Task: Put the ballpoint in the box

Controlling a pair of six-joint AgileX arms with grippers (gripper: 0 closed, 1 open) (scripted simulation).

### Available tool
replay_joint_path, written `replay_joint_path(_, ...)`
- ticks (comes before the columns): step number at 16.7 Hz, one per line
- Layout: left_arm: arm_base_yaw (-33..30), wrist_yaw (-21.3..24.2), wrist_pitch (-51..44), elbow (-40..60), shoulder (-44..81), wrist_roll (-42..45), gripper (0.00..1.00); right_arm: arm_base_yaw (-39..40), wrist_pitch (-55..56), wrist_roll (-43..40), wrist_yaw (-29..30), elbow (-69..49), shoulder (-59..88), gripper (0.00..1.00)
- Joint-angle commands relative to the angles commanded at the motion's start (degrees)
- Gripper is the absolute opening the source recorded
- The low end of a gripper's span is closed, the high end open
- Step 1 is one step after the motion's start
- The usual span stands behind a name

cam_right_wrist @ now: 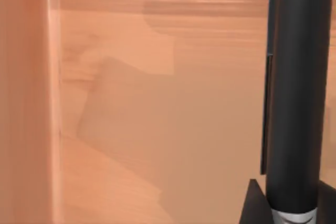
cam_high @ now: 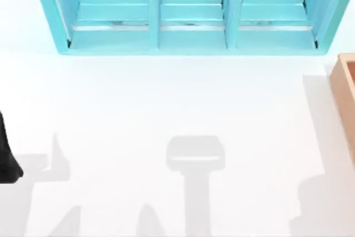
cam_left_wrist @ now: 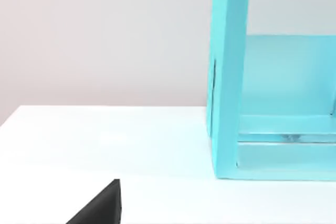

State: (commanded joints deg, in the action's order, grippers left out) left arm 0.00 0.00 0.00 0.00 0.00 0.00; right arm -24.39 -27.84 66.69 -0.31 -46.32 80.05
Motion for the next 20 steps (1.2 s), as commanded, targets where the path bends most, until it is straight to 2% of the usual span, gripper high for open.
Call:
replay_joint_path(4, 0.0, 0.0, 0.0, 0.0, 0.0, 0.0, 1.0, 1.4, 5.7, 3.2, 1.9, 2.2, 3.0, 0.0)
replay_joint_path(9, 0.0, 0.0, 0.0, 0.0, 0.0, 0.0, 1.0, 1.3, 6.2, 3.5, 2.1, 2.3, 3.3, 0.0)
replay_joint_path(20, 0.0, 0.0, 0.0, 0.0, 0.0, 0.0, 1.0, 1.3, 6.2, 3.5, 2.1, 2.3, 3.3, 0.83)
